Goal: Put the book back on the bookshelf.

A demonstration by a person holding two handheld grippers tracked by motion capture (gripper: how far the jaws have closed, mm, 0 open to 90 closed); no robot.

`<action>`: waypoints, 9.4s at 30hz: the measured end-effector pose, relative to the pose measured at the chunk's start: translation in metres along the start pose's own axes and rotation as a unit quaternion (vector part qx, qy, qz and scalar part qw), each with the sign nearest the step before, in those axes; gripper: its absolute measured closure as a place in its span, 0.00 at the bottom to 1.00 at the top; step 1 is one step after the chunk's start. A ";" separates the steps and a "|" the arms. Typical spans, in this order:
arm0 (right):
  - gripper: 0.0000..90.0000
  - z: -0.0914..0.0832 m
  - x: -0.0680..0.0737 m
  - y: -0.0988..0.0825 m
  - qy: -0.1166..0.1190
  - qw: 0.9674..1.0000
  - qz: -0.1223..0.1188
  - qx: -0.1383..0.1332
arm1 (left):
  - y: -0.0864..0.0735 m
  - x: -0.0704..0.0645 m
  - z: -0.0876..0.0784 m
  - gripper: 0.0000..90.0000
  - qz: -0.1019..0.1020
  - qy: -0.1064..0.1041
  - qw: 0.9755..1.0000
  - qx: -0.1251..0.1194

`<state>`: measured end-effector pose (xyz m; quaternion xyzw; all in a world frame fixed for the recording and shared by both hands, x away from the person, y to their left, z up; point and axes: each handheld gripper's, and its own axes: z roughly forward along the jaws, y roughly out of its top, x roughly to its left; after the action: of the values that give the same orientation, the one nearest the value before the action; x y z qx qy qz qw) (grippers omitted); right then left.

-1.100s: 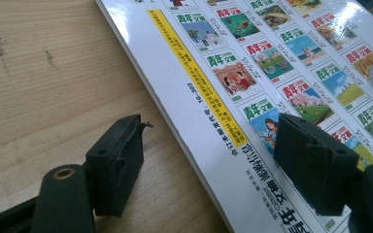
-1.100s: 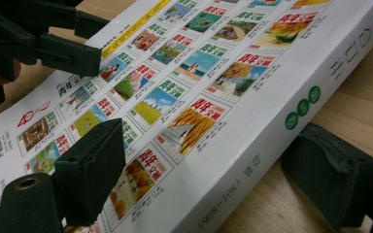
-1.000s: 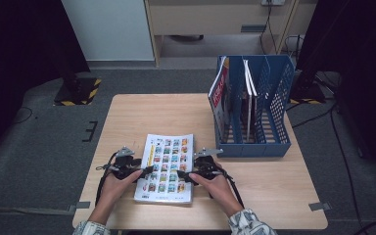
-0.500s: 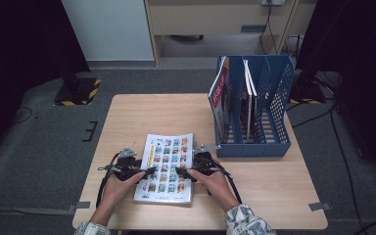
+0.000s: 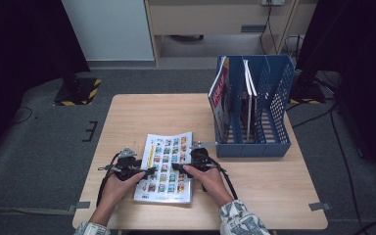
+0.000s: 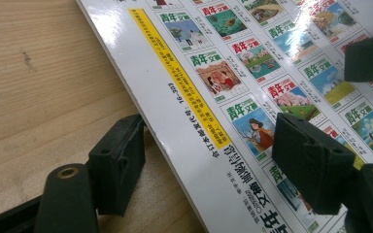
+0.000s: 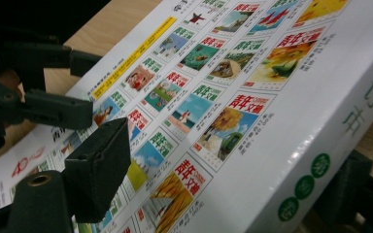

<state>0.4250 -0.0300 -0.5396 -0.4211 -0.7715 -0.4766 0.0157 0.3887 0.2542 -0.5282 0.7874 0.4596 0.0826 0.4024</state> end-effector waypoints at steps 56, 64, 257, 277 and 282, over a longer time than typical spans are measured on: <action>0.77 -0.001 0.045 0.057 -0.072 0.992 -0.105 -0.011 | 0.001 0.000 0.001 0.18 -0.004 0.005 1.000 -0.006; 0.78 -0.013 0.058 0.061 -0.069 0.984 -0.157 -0.042 | 0.002 -0.003 0.004 0.13 0.005 -0.016 1.000 -0.011; 0.82 -0.084 0.077 0.104 -0.022 0.956 -0.213 -0.200 | 0.019 0.004 -0.028 0.26 0.069 0.107 0.988 -0.088; 0.82 -0.116 0.081 0.098 -0.023 0.953 -0.223 -0.204 | 0.007 0.022 -0.012 0.09 0.021 0.133 0.991 -0.025; 0.82 -0.119 0.080 0.097 -0.020 0.953 -0.221 -0.206 | 0.006 0.022 -0.010 0.09 0.016 0.138 0.990 -0.028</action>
<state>0.3927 -0.0496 -0.3710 -0.2432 -0.7309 -0.6080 -0.1924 0.4001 0.2760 -0.5228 0.7640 0.4955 0.2103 0.3558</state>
